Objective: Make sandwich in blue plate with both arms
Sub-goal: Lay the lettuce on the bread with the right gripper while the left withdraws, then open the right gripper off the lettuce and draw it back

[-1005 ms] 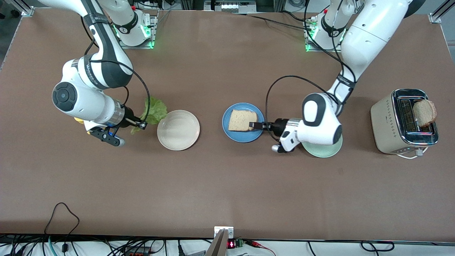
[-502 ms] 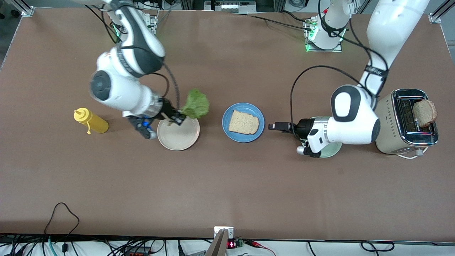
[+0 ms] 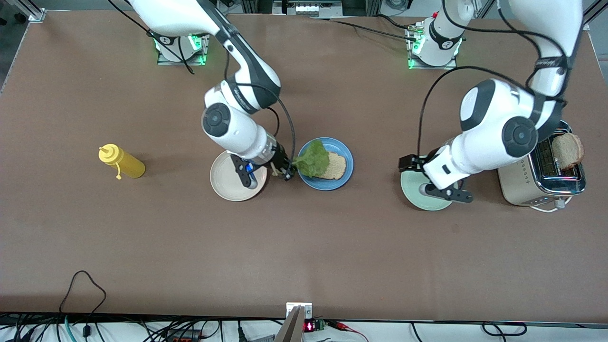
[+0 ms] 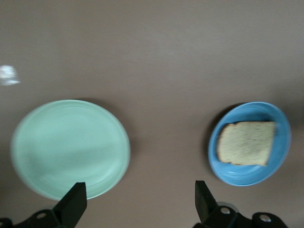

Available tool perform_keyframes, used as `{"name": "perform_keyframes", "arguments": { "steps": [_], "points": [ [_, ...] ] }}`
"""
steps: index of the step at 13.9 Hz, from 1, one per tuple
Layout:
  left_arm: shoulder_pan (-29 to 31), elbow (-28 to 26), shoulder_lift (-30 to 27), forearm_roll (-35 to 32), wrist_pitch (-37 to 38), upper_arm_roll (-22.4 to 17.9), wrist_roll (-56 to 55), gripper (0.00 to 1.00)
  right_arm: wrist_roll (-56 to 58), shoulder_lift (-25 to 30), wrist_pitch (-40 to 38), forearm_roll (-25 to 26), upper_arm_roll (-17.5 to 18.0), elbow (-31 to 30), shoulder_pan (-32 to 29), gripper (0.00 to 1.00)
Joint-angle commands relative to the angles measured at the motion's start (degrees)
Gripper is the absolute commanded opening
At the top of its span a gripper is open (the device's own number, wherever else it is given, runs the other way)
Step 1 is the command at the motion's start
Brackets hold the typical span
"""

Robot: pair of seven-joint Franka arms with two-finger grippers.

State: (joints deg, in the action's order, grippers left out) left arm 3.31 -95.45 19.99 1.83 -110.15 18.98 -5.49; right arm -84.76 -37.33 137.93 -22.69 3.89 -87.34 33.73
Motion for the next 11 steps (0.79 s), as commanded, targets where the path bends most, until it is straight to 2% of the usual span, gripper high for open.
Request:
{"name": "perform_keyframes", "arguments": {
  "steps": [1, 3, 4, 6, 8, 11],
  "points": [
    [0.9, 9.3, -0.5, -6.5, 9.6, -0.4, -1.3, 1.0, -5.1, -6.9, 6.2, -1.0, -0.5, 5.1, 2.4, 0.0],
    [1.5, 15.3, -0.6, -8.0, 12.2, -4.0, -2.3, 1.0, -5.9, -10.2, 9.8, -1.4, 0.0, 6.2, 3.9, 0.0],
    [1.2, 16.0, -1.4, -8.1, 12.3, -6.3, -2.0, 1.0, -5.9, -11.6, 10.5, -1.4, 0.0, 6.3, 4.6, 0.0],
    [3.1, 15.7, -4.3, -7.7, 12.6, -7.8, -0.4, 1.0, -6.3, -13.7, 11.7, -1.2, 0.0, 6.3, 6.6, 0.0],
    [6.3, 13.2, -8.2, -6.8, 14.2, -7.9, 4.4, 1.0, -6.5, -14.4, 13.2, -1.1, 0.0, 6.3, 7.1, 0.0],
    [4.1, 9.9, -12.5, -6.1, 15.8, -11.3, 3.5, 1.0, -6.6, -14.3, 13.2, -0.9, 0.0, 6.3, 7.1, 0.02]
  ]
}}
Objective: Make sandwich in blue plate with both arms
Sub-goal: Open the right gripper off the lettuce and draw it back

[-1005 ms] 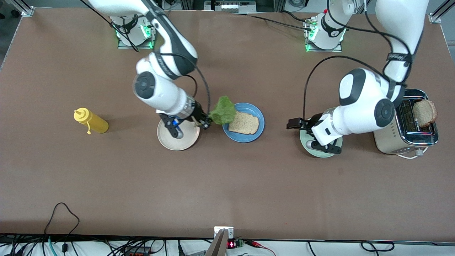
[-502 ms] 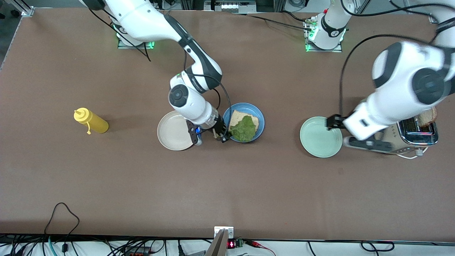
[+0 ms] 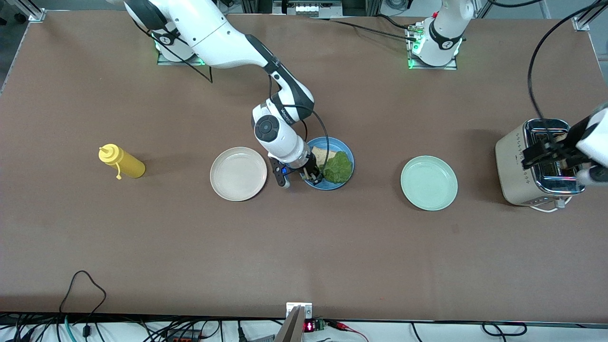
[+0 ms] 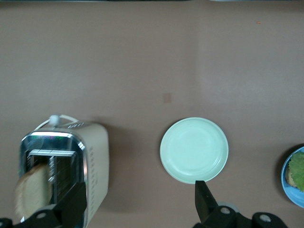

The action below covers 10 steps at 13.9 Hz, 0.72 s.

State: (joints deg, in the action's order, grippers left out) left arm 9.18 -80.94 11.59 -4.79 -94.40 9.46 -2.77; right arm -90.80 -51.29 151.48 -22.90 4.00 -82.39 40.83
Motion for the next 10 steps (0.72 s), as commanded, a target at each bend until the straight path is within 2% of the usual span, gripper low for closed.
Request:
{"name": "perform_keyframes", "arguments": {
  "steps": [1, 4, 5, 6, 7, 8, 10],
  "points": [
    [-2.6, -5.8, -4.9, 0.6, 0.0, -2.7, 1.4, 1.0, -0.5, 0.0, -0.4, -0.6, -0.1, 1.4, 0.0, 0.02],
    [-3.6, -10.6, -8.1, 1.9, -0.3, -3.1, 1.5, 1.0, -0.8, 0.2, -0.8, -1.1, -0.1, 1.2, 0.2, 0.02],
    [-3.6, -11.8, -9.1, 2.9, -0.3, -4.3, 1.5, 1.0, -0.8, 0.2, -0.8, -1.0, -0.1, 1.1, 0.2, 0.08],
    [-3.6, -12.0, -9.4, 3.1, -0.2, -4.8, 1.5, 1.0, -0.6, 0.2, -0.8, -1.0, -0.1, 1.1, 0.0, 0.53],
    [-3.6, -12.0, -9.5, 3.1, -0.2, -4.8, 1.5, 1.0, -0.5, 0.2, -0.8, -0.8, -0.1, 1.2, -0.1, 0.88],
    [-3.2, -11.9, -9.5, 3.1, 0.0, -4.4, 1.5, 1.0, -0.3, 0.3, -0.8, -0.3, -0.2, 1.2, -0.2, 0.98],
    [-3.1, -11.9, -9.7, 3.1, 0.0, -4.1, 1.1, 1.0, 0.1, 0.8, -1.5, -0.2, -0.7, 1.2, -0.3, 1.0]
  ]
}}
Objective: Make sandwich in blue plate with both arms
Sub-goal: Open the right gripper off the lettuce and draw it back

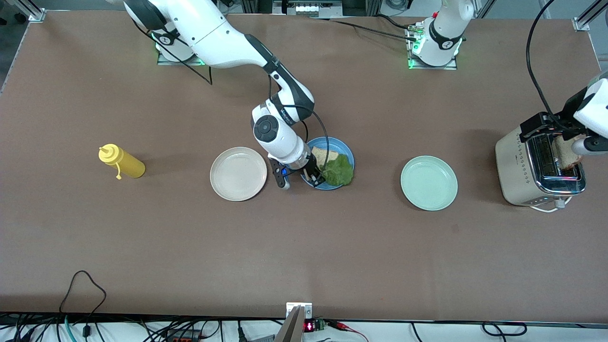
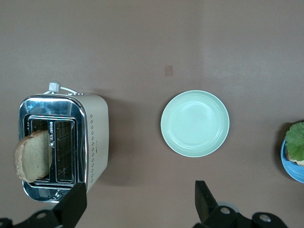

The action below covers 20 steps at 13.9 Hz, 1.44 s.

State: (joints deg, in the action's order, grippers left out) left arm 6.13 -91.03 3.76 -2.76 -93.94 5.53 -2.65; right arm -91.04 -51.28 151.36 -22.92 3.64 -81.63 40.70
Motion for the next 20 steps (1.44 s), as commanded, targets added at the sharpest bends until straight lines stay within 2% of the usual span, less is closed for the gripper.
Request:
{"name": "perform_keyframes", "arguments": {
  "steps": [1, 4, 7, 11, 20],
  "points": [
    [-0.1, -1.8, -1.9, 1.0, -0.4, 0.2, 0.6, 1.0, 0.5, 2.4, -3.9, 0.1, -0.5, 0.4, -0.9, 1.0],
    [-0.1, -1.9, -1.7, 0.9, -0.6, 0.2, 1.1, 1.0, 1.1, 8.2, -13.2, 4.5, -3.0, 0.5, -2.0, 1.0],
    [0.0, -1.4, -1.3, 0.8, -0.5, 0.1, 1.0, 1.0, 5.0, 14.6, -21.9, 6.5, -4.1, 0.6, -5.2, 1.0],
    [-0.1, 0.0, -0.3, 0.7, -0.1, 0.2, 0.5, 1.0, 16.7, 20.7, -31.3, 6.5, -4.1, 0.7, -11.5, 1.0],
    [0.1, 0.8, -0.3, 0.6, 1.3, 0.0, 0.8, 1.0, 49.0, 29.1, -50.5, 6.6, -3.8, -1.6, -24.4, 1.0]
  ]
}}
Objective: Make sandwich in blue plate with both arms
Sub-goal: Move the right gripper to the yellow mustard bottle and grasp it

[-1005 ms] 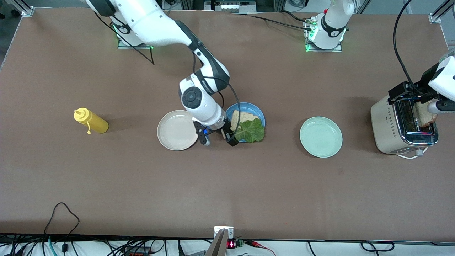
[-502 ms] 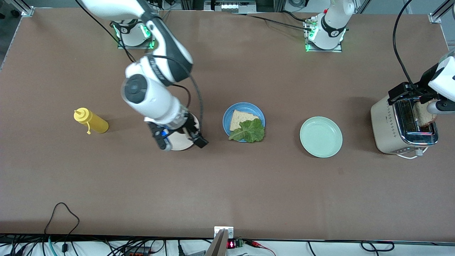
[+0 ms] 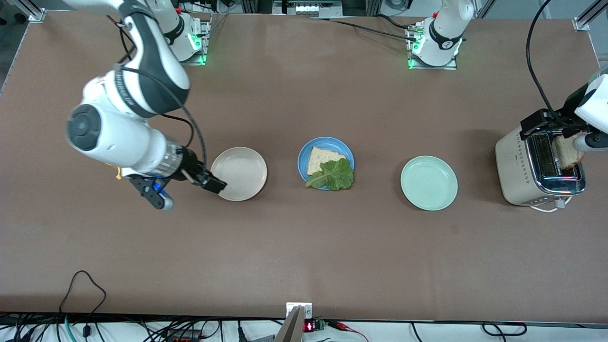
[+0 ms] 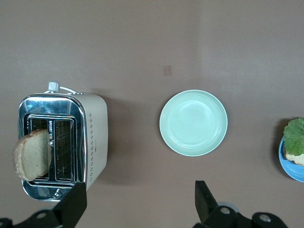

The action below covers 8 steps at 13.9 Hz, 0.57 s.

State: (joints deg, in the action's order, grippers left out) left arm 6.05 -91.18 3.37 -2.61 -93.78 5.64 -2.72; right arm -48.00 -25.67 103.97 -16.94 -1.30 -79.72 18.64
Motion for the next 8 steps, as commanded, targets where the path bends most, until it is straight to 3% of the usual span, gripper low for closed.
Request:
{"name": "perform_keyframes", "arguments": {
  "steps": [1, 4, 8],
  "points": [
    [0.2, 0.7, 0.0, 0.4, 1.4, 0.0, 0.5, 1.0, 9.7, 5.3, -4.4, 0.7, 1.1, -5.5, -3.5, 1.0],
    [0.2, 0.7, 0.1, 0.5, 1.6, 0.0, 0.5, 1.0, 20.3, 11.8, -4.5, 1.8, 1.4, -14.1, -8.0, 1.0],
    [0.2, 0.7, 0.1, 0.5, 2.1, 0.0, 0.5, 1.0, 30.7, 19.5, -4.1, 9.4, 2.0, -25.2, -11.0, 1.0]
  ]
}}
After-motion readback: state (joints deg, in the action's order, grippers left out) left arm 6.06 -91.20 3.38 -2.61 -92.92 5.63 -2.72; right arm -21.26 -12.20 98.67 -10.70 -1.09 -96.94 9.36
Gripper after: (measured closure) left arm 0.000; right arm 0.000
